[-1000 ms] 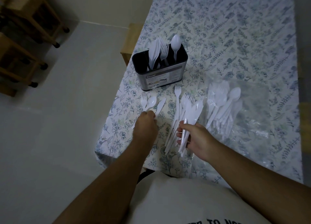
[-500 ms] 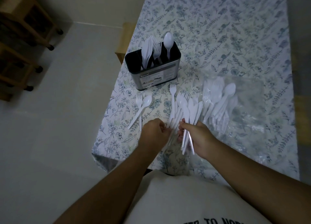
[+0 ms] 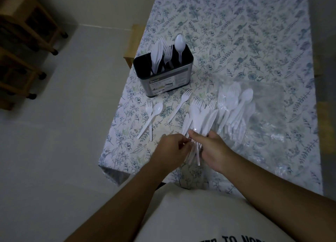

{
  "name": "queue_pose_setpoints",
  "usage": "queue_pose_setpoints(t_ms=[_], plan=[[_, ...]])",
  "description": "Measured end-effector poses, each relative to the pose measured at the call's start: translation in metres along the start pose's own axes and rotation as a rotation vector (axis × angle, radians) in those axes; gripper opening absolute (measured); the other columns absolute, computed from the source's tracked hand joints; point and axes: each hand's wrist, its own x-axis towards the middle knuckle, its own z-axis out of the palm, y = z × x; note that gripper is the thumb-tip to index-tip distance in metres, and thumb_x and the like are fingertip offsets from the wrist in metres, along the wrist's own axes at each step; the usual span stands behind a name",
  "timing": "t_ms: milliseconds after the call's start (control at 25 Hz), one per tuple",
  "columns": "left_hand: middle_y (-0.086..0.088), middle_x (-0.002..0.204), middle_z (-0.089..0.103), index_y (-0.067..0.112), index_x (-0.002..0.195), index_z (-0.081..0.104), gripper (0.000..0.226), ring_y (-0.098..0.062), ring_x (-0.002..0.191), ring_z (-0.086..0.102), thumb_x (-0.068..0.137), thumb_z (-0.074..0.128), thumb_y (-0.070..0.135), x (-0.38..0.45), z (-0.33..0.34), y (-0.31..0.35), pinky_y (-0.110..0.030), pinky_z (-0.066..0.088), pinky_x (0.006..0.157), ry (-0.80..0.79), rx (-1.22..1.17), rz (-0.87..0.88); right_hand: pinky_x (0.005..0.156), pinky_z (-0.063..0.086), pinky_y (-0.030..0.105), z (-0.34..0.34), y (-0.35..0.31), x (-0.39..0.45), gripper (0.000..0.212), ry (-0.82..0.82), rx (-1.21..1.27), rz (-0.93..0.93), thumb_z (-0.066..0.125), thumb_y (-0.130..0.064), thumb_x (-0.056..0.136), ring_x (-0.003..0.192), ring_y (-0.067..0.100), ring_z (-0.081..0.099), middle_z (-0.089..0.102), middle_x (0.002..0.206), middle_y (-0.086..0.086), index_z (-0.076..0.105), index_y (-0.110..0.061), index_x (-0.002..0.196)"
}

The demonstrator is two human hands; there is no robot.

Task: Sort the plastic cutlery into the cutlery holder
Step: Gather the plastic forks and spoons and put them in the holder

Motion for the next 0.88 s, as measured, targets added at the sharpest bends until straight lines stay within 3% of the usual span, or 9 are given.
queue_pose_setpoints(t_ms=[120,280,360,480,680,880], plan=[[-0.002,0.066,0.060,0.009,0.079,0.062,0.029,-0.009,0.055,0.053,0.096,0.062,0.033,0.006,0.008,-0.008,-0.028,0.046,0.054,0.115,0.096,-0.036,0.082,0.059,0.044,-0.004,0.003,0.007,0.020,0.116,-0.085,-0.015,0.074,-0.008,0.090,0.090,0.029,0.073,0.076,0.094,0.011,0.072,-0.008,0.110],[-0.001,0.084,0.068,0.012,0.094,0.066,0.028,-0.018,0.076,0.065,0.090,0.067,0.039,0.012,0.009,-0.017,-0.030,0.054,0.065,0.044,0.308,-0.141,0.101,0.052,0.053,-0.010,0.003,0.007,0.019,0.174,-0.167,-0.003,0.080,-0.012,0.085,0.095,0.028,0.070,0.075,0.093,0.008,0.073,-0.014,0.103],[0.001,0.079,0.066,0.013,0.091,0.067,0.022,-0.017,0.071,0.062,0.089,0.067,0.035,0.014,0.004,-0.014,-0.025,0.046,0.059,0.029,0.378,-0.158,0.097,0.054,0.049,-0.010,0.004,0.004,0.017,0.154,-0.170,0.001,0.079,-0.009,0.085,0.092,0.026,0.068,0.073,0.091,0.005,0.073,-0.015,0.100],[0.004,0.071,0.063,0.016,0.081,0.065,0.020,-0.014,0.064,0.059,0.085,0.071,0.036,0.016,-0.007,-0.019,-0.023,0.042,0.054,0.014,0.392,-0.190,0.076,0.057,0.039,-0.008,0.000,0.000,0.014,0.132,-0.156,0.004,0.075,-0.006,0.088,0.081,0.023,0.066,0.069,0.088,0.007,0.071,-0.015,0.099],[0.008,0.053,0.056,0.021,0.061,0.058,0.028,0.000,0.045,0.048,0.079,0.078,0.027,0.007,-0.020,-0.030,-0.016,0.033,0.042,0.032,0.254,-0.268,0.065,0.058,0.038,-0.007,0.003,0.005,0.016,0.144,-0.148,0.032,0.075,-0.005,0.088,0.074,0.024,0.066,0.067,0.081,0.011,0.069,-0.008,0.102],[0.005,0.067,0.071,0.016,0.078,0.072,0.014,0.002,0.049,0.059,0.078,0.082,0.026,-0.003,-0.026,-0.037,-0.012,0.047,0.044,0.097,-0.025,-0.360,0.069,0.058,0.040,-0.005,0.005,0.008,0.029,0.093,-0.157,0.049,0.076,-0.009,0.088,0.079,0.024,0.067,0.067,0.088,0.012,0.067,-0.005,0.115]])
